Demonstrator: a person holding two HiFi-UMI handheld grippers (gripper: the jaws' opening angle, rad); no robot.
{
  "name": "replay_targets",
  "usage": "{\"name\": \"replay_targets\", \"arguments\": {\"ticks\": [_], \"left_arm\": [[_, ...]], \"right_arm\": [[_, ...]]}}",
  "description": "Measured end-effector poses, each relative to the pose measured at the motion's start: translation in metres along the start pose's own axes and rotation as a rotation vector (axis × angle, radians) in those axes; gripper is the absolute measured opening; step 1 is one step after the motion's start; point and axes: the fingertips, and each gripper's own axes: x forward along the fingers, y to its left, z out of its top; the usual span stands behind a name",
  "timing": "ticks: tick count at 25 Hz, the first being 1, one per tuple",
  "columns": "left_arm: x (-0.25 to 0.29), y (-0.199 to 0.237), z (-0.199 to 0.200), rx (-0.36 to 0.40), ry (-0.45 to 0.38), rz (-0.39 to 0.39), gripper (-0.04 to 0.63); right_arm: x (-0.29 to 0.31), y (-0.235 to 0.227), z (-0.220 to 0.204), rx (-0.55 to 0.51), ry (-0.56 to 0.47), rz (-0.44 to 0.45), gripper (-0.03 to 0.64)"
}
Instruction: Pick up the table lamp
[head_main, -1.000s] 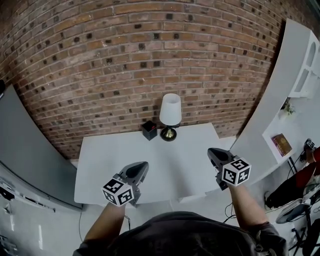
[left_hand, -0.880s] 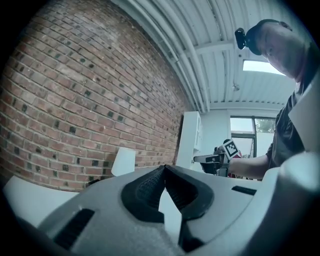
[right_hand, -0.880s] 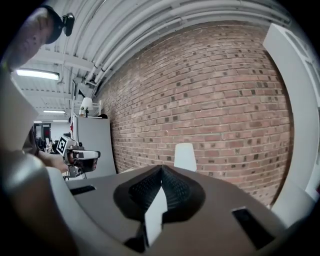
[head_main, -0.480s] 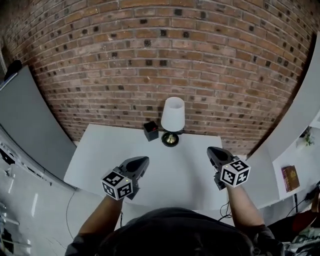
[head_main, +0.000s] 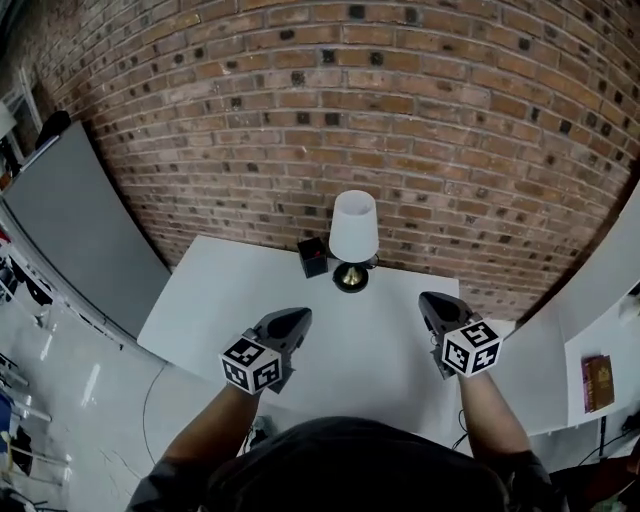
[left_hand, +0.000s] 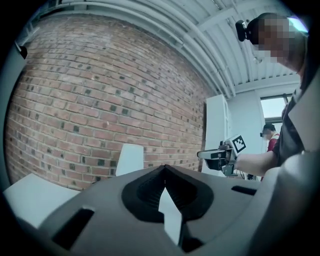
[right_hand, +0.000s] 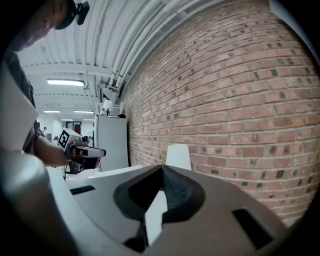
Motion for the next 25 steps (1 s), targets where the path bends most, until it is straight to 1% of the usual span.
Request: {"name": "replay_targets", "arguments": {"ticks": [4, 8, 12, 18, 19, 20, 21, 22, 25], "left_arm": [[-0.006, 0.044, -0.009, 0.021, -0.021, -0.044, -0.003], [-0.011, 0.084, -0.016, 0.036, 0.004, -0.073, -0.003], [-0.008, 0.1, -0.019, 0.026, 0.015, -0.1, -0.003], [-0.003, 0.11, -0.019, -0.027, -0.024, -0.09, -0.002], [-0.002, 0.11, -0.021, -0.035, -0.021, -0.095, 0.007], [0.0, 0.109, -0.023, -0.041, -0.014, -0.103, 0.062], [0.003, 0.108, -0.025, -0.044, -0.002, -0.112, 0.135], [0.006, 0.108, -0.027, -0.044, 0.009, -0.12, 0.172], [0.015, 0.107, -0.031, -0.031, 0.023, -0.139, 0.187]], "right_arm": [[0.03, 0.018, -0.007, 0.012, -0.022, -0.048, -0.006], [0.05, 0.032, -0.011, 0.059, -0.024, -0.121, -0.006], [0.057, 0.041, -0.016, 0.053, 0.011, -0.15, -0.006], [0.06, 0.038, -0.02, 0.045, 0.037, -0.165, -0.006], [0.059, 0.037, -0.021, 0.046, 0.04, -0.165, -0.006], [0.059, 0.036, -0.021, 0.048, 0.041, -0.166, -0.006], [0.058, 0.035, -0.021, 0.049, 0.041, -0.167, -0.006], [0.059, 0.035, -0.022, 0.05, 0.04, -0.167, -0.006], [0.063, 0.035, -0.026, 0.05, 0.039, -0.167, -0.006]]}}
